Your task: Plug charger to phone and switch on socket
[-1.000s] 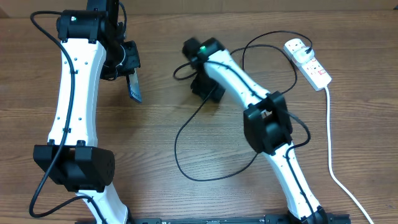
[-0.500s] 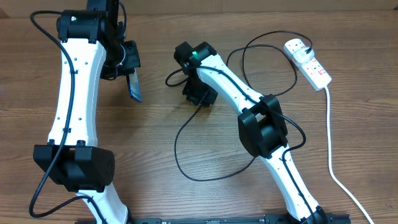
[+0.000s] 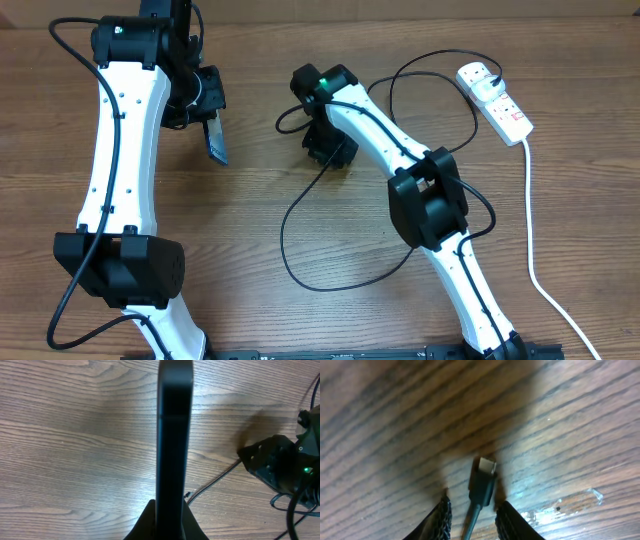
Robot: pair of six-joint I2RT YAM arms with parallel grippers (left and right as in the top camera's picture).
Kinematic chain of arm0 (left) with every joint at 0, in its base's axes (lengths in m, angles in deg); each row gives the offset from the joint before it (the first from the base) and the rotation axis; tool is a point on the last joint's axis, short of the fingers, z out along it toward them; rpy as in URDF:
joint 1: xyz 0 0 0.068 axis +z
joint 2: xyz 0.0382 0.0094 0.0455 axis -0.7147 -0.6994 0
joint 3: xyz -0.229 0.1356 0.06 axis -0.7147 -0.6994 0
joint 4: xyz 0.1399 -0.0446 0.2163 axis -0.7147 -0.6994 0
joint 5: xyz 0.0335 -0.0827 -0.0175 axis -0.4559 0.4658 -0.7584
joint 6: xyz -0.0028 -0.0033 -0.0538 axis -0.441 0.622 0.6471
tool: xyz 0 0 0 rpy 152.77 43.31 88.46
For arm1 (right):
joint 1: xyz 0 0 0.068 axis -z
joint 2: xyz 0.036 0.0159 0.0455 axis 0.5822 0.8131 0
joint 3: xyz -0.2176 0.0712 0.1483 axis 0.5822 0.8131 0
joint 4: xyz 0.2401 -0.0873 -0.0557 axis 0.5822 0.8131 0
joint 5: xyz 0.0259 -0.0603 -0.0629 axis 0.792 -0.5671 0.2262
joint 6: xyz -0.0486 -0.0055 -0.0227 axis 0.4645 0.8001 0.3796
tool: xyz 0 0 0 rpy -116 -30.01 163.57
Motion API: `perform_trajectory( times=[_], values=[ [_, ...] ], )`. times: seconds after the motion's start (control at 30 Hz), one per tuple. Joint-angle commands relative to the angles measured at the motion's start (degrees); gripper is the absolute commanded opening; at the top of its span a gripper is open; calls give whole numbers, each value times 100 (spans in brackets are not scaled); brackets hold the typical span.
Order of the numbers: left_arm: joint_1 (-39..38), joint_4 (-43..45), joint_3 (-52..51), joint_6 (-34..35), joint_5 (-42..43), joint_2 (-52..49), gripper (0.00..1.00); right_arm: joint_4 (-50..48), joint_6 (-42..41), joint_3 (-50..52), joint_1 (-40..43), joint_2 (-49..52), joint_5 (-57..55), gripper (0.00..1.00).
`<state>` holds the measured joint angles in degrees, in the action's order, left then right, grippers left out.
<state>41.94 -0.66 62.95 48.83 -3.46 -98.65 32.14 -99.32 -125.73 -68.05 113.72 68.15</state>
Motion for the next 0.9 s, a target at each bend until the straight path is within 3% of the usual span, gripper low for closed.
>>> perform_trajectory(
  times=[0.0, 0.17, 0.3, 0.43, 0.53, 0.73, 0.77, 0.87],
  values=[
    [28, 13, 57, 72, 63, 42, 4, -24, 13, 149, 42, 109, -92, 27],
    [26, 24, 57, 72, 66, 42, 4, -166, -2, 358, -7, 107, -50, 25],
    [28, 11, 57, 72, 66, 42, 4, -297, 0, 476, -4, 109, 37, 14],
    [28, 20, 57, 72, 63, 42, 4, -389, 13, 476, 0, 107, 33, 11],
    [28, 22, 57, 72, 66, 42, 4, -461, 52, 424, 11, 96, -9, 4],
    [28, 68, 57, 70, 116, 42, 4, -448, 481, 85, 118, -273, 11, 4],
    [28, 125, 57, 59, 195, 42, 4, -448, 645, 44, 142, -476, 15, 4],
    [151, 505, 127, -452, 1683, 52, 4, -356, 1104, 13, 168, -1250, 22, 4]
  ],
)
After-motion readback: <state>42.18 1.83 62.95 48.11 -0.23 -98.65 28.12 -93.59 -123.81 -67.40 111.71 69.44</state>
